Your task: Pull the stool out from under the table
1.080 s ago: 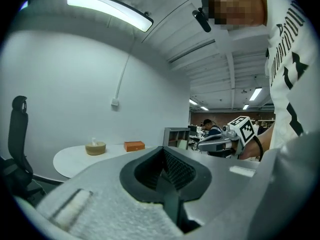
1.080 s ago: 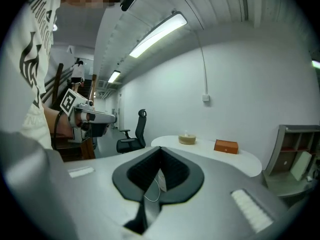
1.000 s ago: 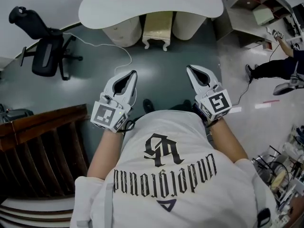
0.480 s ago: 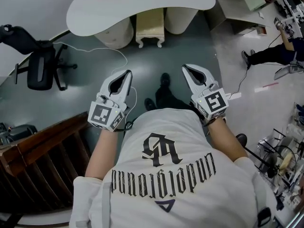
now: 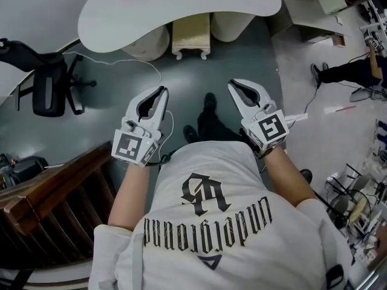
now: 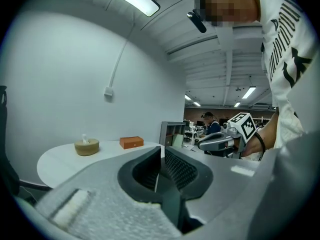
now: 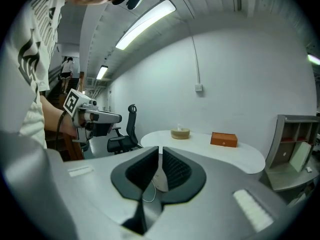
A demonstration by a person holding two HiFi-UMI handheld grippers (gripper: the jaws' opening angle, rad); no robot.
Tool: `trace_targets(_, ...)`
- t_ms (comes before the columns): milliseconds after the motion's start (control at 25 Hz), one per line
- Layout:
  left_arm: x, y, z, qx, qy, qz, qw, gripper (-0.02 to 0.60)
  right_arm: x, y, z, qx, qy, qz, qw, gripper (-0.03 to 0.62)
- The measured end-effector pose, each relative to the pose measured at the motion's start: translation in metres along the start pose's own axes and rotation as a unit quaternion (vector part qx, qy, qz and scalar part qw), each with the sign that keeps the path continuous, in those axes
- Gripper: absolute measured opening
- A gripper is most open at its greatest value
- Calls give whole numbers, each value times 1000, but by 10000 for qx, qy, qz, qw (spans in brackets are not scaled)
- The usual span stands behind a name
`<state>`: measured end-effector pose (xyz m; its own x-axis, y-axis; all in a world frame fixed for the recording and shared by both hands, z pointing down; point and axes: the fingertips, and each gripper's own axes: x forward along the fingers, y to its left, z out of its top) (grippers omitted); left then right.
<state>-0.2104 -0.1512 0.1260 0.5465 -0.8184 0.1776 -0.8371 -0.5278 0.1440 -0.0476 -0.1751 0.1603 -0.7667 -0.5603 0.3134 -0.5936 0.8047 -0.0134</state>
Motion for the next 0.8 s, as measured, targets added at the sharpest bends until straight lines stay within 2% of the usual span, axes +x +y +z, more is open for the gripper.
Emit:
trace_targets(440,90,56,-45,108,99,-29,9999,69,74,-61,-38,-11,461,382,9982,114)
trace_targets(680,125,90,-89,196,312,-14,9993,132,117,-83,-75,2,571,465,9973,164)
trace_targets(800,145,101,-118,237,423,-27,9988,145,135,-94,-98,74,742,544,9957,183)
